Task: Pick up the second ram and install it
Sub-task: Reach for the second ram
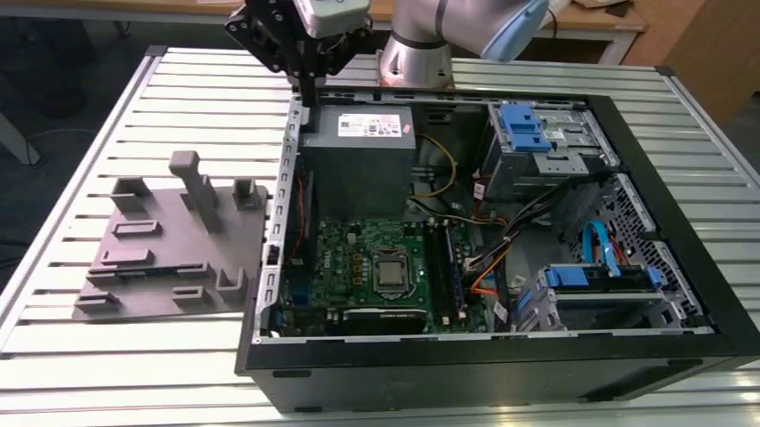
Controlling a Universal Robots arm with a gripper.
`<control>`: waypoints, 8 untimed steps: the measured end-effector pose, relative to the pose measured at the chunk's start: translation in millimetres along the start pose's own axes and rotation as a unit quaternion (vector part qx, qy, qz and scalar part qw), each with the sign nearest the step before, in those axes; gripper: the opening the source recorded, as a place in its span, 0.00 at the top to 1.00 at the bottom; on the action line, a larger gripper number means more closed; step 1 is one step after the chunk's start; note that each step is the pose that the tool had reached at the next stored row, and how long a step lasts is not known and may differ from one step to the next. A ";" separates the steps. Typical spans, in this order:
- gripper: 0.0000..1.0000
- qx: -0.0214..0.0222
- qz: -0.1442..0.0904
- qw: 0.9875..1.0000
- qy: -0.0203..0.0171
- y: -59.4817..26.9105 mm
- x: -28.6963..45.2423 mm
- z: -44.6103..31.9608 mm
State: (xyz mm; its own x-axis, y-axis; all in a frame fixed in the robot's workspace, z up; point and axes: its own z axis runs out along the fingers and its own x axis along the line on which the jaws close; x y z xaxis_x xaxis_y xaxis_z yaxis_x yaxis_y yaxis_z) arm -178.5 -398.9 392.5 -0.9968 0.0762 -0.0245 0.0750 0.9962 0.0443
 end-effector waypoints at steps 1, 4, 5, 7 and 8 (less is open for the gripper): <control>0.89 0.000 0.000 1.000 0.000 -0.2 2.1 0.2; 0.89 0.000 0.000 1.000 0.000 -0.7 9.2 0.4; 0.89 0.000 0.000 1.000 0.000 -0.9 12.2 0.5; 0.89 0.000 0.000 1.000 0.000 -1.3 17.5 0.4; 0.89 0.000 0.000 1.000 0.000 -1.6 20.3 0.4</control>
State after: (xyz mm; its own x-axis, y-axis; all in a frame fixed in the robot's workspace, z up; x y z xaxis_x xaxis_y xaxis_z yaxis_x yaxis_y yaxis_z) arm -198.9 -399.0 391.6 -0.9968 0.0761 -0.0246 0.0750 0.9962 0.0444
